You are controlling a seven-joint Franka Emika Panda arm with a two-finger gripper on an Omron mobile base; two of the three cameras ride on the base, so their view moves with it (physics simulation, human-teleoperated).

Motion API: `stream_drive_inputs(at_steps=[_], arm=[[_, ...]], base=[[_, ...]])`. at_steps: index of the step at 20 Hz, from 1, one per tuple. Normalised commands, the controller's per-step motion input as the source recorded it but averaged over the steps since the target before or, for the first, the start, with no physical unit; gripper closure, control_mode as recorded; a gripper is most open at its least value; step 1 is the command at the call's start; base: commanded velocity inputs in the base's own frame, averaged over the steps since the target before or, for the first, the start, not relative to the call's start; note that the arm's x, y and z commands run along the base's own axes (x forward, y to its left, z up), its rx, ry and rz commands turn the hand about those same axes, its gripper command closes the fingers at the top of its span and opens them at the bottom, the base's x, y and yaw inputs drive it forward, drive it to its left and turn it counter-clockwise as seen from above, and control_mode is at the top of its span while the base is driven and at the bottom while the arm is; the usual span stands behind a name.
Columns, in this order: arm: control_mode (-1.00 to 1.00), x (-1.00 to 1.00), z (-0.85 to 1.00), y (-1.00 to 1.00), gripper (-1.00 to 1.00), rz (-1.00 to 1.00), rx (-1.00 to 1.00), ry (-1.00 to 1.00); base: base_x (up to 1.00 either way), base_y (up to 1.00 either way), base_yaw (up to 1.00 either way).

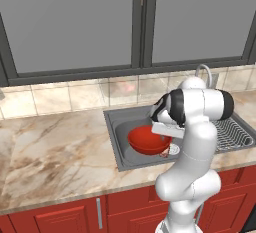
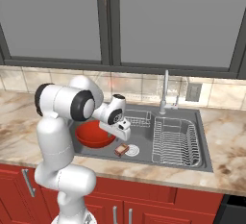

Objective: Pick the bowl and tupperware and place them in the sink. Then turn on the water.

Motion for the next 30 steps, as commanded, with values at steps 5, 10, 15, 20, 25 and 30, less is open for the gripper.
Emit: stream_drive_inputs(at_steps=[5, 10, 15, 20, 25, 30], arm=[[-1.00, 0.00, -0.19, 0.16, 1.00, 0.00, -0.03, -0.07], [-1.00, 0.00, -0.22, 0.22, 1.00, 0.00, -0.02, 0.00], [-1.00, 0.01, -0.25, 0.23, 1.00, 0.00, -0.03, 0.00], [-1.00, 0.05, -0.35, 0.23, 1.00, 0.00, -0.03, -0.03], [-1.00, 0.07, -0.42, 0.28, 1.00, 0.00, -0.04, -0.08], [-1.00, 0.08, -0.32, 0.22, 1.00, 0.00, -0.04, -0.01]], base=[[0.00, 0.00, 0.00], [0.00, 0.00, 0.00], [0.00, 0.00, 0.00], [0.00, 0.00, 0.00], [0.00, 0.00, 0.00], [0.00, 0.00, 0.00]])
